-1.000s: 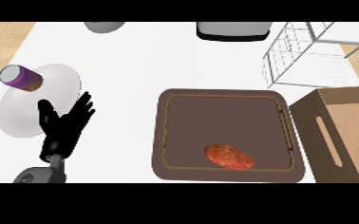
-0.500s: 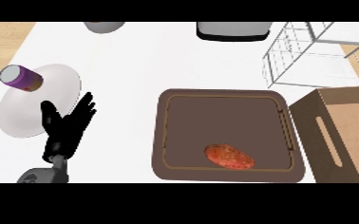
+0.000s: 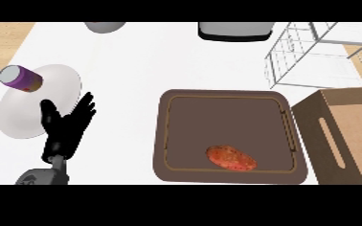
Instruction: Pick the squash from the tray and place it in the tiered shelf
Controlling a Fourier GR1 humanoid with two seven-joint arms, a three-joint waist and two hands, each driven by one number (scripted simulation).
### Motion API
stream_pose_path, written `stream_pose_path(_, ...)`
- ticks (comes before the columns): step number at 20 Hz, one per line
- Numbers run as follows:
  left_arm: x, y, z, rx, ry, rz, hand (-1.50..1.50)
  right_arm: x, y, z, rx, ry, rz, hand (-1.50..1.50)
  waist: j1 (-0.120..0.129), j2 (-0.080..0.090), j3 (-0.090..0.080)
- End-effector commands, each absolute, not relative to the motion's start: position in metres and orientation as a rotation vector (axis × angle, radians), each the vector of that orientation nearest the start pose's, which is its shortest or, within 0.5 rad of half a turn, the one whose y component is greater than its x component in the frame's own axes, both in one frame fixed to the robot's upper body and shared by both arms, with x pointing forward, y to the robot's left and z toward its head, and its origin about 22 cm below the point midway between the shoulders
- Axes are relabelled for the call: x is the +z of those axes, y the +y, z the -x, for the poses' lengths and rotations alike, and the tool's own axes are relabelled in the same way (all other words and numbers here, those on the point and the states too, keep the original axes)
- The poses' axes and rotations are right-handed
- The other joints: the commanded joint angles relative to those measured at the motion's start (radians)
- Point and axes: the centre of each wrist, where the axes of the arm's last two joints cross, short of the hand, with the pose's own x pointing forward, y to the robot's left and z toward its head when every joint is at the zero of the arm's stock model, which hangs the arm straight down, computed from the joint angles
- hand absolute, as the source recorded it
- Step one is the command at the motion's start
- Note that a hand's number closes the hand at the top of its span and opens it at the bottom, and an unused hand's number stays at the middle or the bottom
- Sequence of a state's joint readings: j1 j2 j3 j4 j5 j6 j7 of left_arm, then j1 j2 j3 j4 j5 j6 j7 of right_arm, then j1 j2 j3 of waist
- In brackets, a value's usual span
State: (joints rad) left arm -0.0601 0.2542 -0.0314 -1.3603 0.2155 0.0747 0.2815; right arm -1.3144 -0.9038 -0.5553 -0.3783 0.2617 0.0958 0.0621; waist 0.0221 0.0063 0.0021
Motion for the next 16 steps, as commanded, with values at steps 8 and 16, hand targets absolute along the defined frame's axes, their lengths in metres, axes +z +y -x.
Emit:
stream_pose_path(8,-0.026,0.276,-0.250,0.011,-1.120,-0.065,0.00,0.364,-0.535,-0.321,-0.537,-1.673,0.794,-1.50,0.004,0.004,0.000)
stream_pose_path(16,-0.022,0.305,-0.248,0.034,-1.117,-0.079,0.00,0.348,-0.595,-0.251,-0.541,-1.697,0.704,-1.50,-0.002,0.006,0.002)
